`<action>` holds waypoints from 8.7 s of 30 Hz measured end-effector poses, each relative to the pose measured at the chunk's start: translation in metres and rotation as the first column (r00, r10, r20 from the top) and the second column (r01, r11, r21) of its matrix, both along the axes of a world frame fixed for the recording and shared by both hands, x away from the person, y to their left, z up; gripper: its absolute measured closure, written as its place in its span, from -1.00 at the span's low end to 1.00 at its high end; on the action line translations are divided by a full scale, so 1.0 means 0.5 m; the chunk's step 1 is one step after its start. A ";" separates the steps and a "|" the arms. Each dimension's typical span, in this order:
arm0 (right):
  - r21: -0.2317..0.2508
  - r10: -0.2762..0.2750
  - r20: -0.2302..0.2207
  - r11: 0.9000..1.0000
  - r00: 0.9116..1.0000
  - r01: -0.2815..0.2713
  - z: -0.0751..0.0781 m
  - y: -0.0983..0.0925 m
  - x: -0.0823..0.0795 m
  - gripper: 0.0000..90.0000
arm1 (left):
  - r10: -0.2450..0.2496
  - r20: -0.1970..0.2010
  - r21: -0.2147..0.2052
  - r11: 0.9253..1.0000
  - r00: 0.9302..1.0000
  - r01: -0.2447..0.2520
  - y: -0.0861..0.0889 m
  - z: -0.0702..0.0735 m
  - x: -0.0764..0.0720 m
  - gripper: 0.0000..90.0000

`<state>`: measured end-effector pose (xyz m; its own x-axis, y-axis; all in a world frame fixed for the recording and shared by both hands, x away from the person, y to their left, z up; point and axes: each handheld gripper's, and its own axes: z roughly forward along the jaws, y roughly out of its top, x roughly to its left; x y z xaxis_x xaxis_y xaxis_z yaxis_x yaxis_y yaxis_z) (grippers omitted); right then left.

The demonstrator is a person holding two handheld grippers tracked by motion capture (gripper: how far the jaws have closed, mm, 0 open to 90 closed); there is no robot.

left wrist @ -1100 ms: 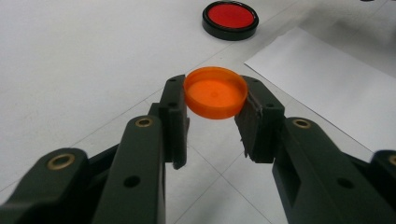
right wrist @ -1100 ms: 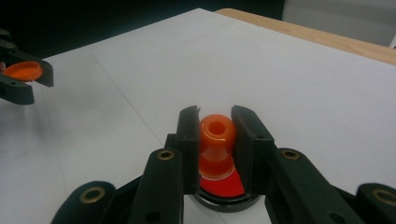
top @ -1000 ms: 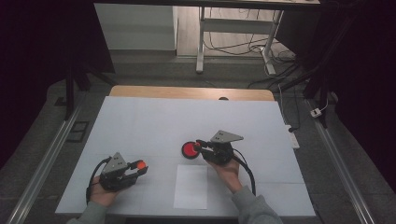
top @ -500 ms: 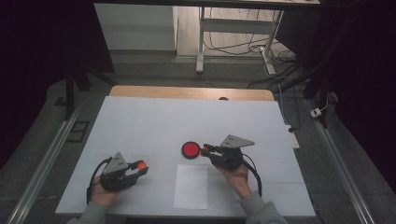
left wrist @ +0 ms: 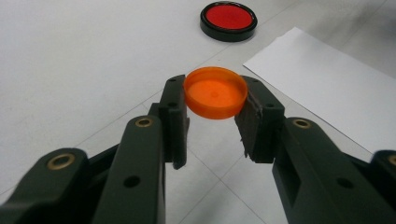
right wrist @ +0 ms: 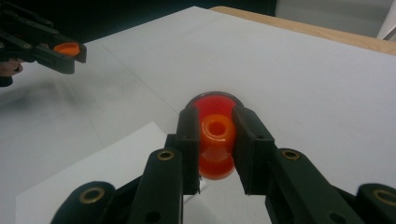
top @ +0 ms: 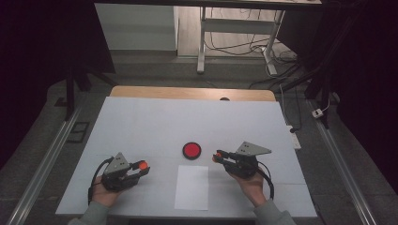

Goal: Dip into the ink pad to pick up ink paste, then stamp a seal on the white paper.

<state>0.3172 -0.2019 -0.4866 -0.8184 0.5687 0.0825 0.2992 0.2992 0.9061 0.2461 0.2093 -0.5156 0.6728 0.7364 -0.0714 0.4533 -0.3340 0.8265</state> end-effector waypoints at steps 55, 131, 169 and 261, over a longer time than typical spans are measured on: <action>-0.016 0.096 0.011 0.995 0.995 -0.096 -0.003 0.040 -0.044 0.61 | -0.007 0.009 0.002 1.000 1.000 0.007 -0.005 0.003 0.004 0.43; -0.192 0.230 -0.056 0.953 0.972 -0.236 -0.083 0.148 -0.071 0.60 | -0.011 0.001 0.008 1.000 1.000 0.011 -0.004 0.001 0.004 0.43; -0.231 0.247 -0.036 0.941 0.968 -0.248 -0.097 0.150 -0.075 0.62 | -0.008 0.000 0.006 1.000 1.000 0.008 -0.004 0.001 0.003 0.43; 0.067 0.110 0.067 0.991 0.992 -0.115 0.029 0.030 -0.058 0.61 | -0.035 0.022 0.011 0.999 0.999 0.035 -0.023 0.010 0.000 0.43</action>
